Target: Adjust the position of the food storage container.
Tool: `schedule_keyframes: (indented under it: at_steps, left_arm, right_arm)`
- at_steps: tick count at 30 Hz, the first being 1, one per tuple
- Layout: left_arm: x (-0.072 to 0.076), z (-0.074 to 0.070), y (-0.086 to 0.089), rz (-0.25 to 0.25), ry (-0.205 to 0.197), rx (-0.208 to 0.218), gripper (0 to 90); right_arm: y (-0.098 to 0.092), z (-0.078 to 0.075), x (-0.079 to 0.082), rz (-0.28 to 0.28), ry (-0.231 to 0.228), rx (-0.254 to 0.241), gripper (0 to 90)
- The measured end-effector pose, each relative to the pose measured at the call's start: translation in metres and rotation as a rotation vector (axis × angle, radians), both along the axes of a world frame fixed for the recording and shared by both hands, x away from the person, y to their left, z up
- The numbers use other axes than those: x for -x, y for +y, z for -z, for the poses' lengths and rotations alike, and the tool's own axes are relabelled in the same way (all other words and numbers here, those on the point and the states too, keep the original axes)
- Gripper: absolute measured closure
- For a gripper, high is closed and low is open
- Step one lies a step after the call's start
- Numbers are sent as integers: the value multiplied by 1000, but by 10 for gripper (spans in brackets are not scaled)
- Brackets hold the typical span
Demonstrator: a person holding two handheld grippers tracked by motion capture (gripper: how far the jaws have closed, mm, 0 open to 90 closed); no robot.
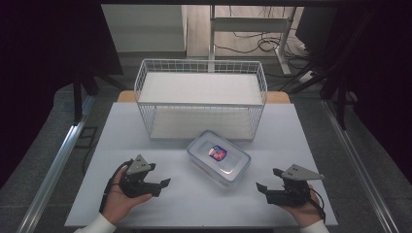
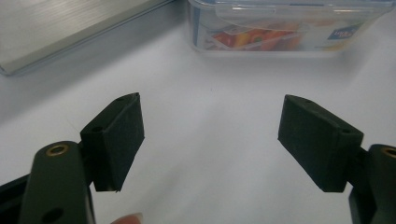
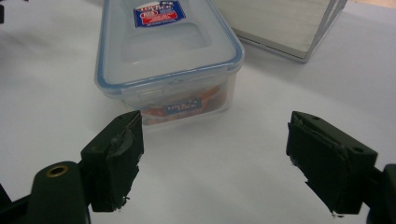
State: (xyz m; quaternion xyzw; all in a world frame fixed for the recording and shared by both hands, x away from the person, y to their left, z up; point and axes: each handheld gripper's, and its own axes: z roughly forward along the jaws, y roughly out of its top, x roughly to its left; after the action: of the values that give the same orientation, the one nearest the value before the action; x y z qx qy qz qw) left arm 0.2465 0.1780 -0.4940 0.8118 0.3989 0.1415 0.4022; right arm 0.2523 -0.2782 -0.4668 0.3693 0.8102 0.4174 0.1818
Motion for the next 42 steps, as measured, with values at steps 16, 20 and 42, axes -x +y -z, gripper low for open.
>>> schedule_keyframes:
  at_steps: [16, 20, 42]
  left_arm:
    - [6, -2, 3, -8, -16, -17, 224]
    - [6, -3, 3, -12, -16, -11, 225]
    - [6, 0, 2, 4, -1, -17, 225]
  right_arm:
    - [7, -1, -2, -19, -2, 22, 207]
    - [8, 0, 0, -19, -2, 31, 207]
    - [10, -4, -8, -32, 43, 20, 310]
